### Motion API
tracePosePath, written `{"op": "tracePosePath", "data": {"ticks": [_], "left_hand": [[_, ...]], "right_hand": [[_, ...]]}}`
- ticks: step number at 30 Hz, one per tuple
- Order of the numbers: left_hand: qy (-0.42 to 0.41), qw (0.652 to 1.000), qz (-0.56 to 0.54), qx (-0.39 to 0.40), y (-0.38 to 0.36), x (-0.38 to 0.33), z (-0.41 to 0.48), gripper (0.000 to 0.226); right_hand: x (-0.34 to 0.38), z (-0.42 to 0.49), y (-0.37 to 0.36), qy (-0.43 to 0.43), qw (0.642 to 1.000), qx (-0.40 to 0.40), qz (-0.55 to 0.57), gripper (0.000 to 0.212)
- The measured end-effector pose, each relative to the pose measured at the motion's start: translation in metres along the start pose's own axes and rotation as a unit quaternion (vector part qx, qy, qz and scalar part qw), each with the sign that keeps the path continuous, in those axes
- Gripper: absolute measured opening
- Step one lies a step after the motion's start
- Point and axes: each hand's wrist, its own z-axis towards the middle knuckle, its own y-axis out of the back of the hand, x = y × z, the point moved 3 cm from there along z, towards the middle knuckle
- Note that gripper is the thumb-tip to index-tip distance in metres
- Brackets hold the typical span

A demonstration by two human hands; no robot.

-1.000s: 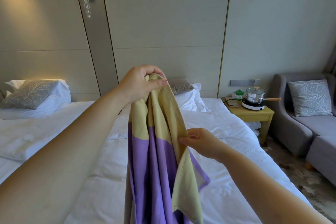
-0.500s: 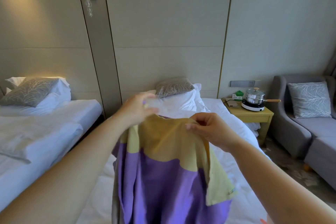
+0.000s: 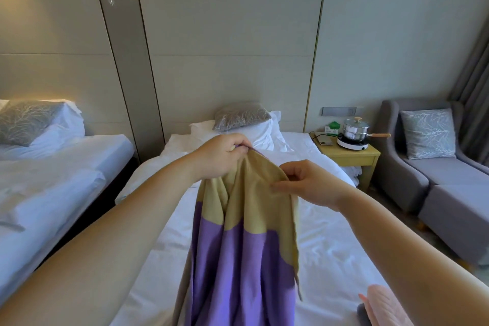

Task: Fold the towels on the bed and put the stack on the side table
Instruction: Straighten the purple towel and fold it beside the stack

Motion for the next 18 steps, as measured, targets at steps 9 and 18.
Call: {"op": "tracePosePath", "data": {"ticks": [9,18], "left_hand": [[0.021,0.989,0.000,-0.146,0.045,0.027,0.005,0.031],[0.000,0.995,-0.077,0.064,-0.005,0.010,-0.017,0.033]], "right_hand": [[-0.012,-0.010,0.019,-0.066,0.997,-0.013,0.023,0.014],[0.023,0.004,0.015,0.055,0.996,-0.003,-0.073,0.010]]}}
